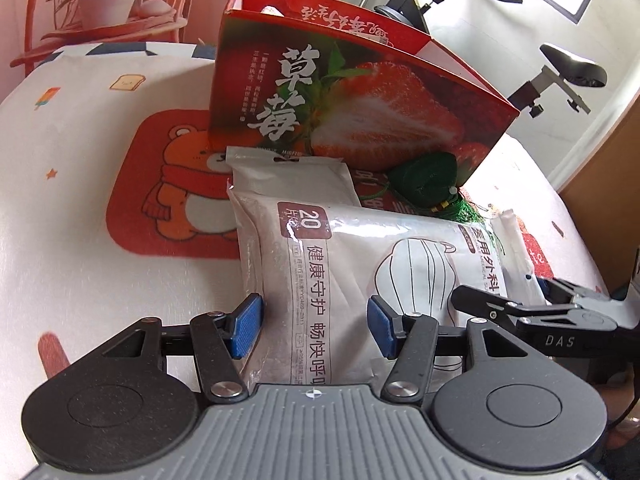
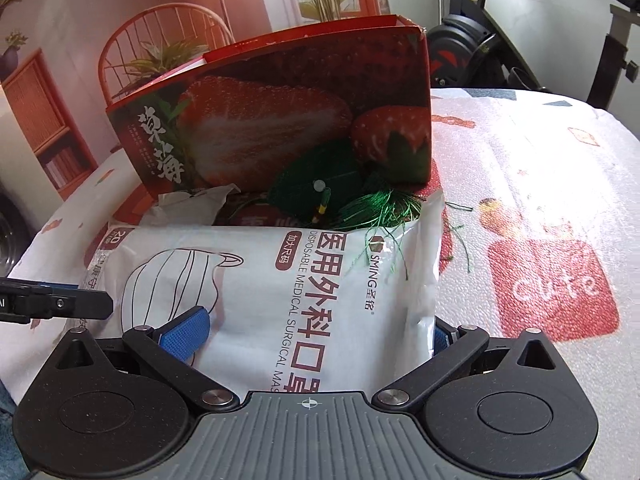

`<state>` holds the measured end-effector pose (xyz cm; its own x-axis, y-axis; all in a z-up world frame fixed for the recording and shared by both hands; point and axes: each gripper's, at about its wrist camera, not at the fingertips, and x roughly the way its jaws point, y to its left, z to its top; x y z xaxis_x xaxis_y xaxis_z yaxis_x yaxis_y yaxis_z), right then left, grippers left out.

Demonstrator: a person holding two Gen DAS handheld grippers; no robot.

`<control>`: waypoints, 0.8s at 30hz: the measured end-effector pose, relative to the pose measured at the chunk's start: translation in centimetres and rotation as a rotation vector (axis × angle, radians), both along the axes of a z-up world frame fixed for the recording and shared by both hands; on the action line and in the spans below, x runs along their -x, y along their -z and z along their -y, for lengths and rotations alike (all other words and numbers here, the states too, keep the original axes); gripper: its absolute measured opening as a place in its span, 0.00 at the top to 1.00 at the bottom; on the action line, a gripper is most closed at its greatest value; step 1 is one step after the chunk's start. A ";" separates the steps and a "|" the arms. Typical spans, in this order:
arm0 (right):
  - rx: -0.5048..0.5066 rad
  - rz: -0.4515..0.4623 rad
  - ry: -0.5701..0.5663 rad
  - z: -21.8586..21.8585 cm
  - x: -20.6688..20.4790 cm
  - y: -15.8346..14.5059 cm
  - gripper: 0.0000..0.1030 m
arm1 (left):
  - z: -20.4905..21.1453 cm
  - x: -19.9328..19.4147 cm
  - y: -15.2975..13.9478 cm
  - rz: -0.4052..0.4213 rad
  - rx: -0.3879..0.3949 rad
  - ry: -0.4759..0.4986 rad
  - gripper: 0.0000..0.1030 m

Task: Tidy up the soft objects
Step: 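Lower both grippers onto the white surgical-mask bag and close on it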

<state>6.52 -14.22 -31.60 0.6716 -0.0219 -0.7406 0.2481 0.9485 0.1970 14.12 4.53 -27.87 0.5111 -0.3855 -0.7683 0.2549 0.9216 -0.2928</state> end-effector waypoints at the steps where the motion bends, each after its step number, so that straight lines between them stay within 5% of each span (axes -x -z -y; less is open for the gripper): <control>1: 0.001 0.003 0.000 0.0 0.2 0.0 0.00 | -0.1 0.1 0.1 -0.003 0.007 -0.004 0.43; 16: -0.004 0.024 0.009 0.0 1.2 0.0 0.00 | -1.0 0.4 1.2 -0.035 0.042 -0.054 0.38; 19: 0.000 0.028 0.014 0.0 1.2 0.1 0.00 | -0.8 0.4 1.3 -0.031 0.046 -0.036 0.27; 21: 0.007 0.026 0.012 -0.1 1.2 0.1 0.00 | -0.4 0.5 1.4 -0.035 0.054 -0.018 0.03; 24: 0.009 0.026 0.010 0.0 1.2 0.1 0.00 | 0.4 0.7 1.6 -0.027 0.025 -0.005 0.00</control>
